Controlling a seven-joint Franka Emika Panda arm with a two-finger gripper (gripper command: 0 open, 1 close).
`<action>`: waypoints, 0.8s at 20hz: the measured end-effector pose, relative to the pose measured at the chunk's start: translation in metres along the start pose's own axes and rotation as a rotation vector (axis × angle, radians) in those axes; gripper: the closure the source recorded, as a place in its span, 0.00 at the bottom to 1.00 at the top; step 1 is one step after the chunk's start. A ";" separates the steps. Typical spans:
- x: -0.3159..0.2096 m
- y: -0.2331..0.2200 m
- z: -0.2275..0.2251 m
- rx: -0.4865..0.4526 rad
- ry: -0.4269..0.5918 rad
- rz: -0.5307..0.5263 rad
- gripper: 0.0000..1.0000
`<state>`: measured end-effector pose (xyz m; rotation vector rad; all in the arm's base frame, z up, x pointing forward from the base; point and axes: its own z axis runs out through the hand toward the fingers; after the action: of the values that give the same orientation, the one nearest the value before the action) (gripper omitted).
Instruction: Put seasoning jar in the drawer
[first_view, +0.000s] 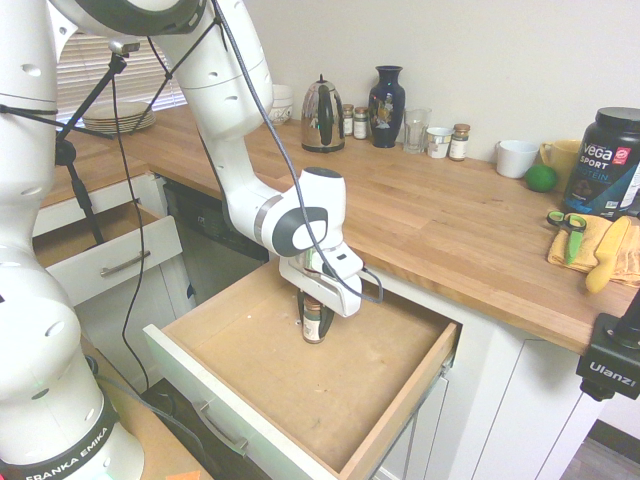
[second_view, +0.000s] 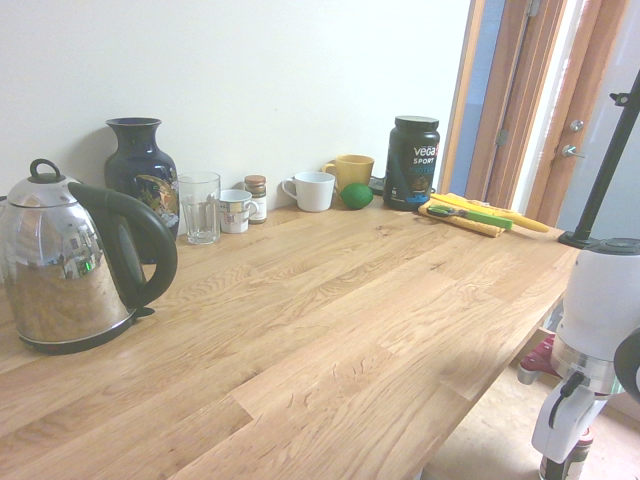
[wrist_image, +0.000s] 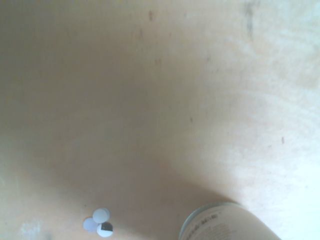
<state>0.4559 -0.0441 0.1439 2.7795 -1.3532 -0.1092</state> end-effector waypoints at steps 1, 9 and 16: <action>0.000 0.000 0.001 -0.001 -0.003 0.004 0.00; 0.000 0.000 0.002 0.004 -0.010 0.012 0.00; -0.002 -0.001 0.000 0.005 -0.007 0.006 0.00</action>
<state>0.4559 -0.0418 0.1437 2.7811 -1.3656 -0.1151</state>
